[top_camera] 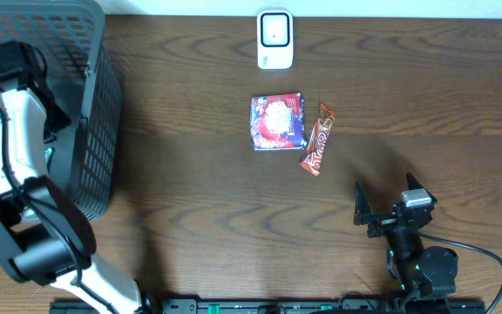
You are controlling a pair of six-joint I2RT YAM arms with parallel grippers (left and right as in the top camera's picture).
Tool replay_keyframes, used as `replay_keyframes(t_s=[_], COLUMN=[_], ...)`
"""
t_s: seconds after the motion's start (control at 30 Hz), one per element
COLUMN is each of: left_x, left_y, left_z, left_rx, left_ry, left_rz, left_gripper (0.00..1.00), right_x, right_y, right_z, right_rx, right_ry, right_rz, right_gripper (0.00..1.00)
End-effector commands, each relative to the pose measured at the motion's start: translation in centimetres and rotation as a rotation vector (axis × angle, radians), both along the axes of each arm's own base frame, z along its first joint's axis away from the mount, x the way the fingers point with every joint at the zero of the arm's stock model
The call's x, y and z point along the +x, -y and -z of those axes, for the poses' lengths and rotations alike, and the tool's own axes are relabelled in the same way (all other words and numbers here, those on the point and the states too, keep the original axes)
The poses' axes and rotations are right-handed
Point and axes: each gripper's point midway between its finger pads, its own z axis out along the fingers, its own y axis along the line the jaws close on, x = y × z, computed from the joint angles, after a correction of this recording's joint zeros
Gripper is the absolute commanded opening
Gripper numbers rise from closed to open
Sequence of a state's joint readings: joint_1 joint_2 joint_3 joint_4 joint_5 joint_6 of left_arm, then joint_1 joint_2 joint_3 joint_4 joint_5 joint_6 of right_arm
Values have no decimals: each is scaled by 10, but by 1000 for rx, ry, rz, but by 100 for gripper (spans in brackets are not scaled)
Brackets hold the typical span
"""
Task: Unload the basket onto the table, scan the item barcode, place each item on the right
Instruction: 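Reach into the basket and grasp the mint-green wipes pack with left gripper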
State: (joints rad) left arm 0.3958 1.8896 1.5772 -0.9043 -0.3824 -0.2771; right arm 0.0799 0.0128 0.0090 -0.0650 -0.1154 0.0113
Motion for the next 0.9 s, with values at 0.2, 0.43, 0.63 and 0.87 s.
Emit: replay_keyframes(t_s=[0.2,0.43,0.63,0.87], left_x=[-28,-33,-32,-49], left_y=[-16,-33,-22,-12], left_z=[56,62,84,113], left_rx=[-16,-44,-161,-181], left_ry=[-229,-191,-131,-169], left_rz=[2,-51,-47,-49], left_gripper=[80,80,80,65], right_x=[0,0,0,0], right_y=[0,0,0,0], right_z=[1,1,1,1], right_rx=[2,2,2,2], right_ry=[-1,-1,-1,-1], right_rz=[1,1,1,1], right_gripper=[99,99,99,99])
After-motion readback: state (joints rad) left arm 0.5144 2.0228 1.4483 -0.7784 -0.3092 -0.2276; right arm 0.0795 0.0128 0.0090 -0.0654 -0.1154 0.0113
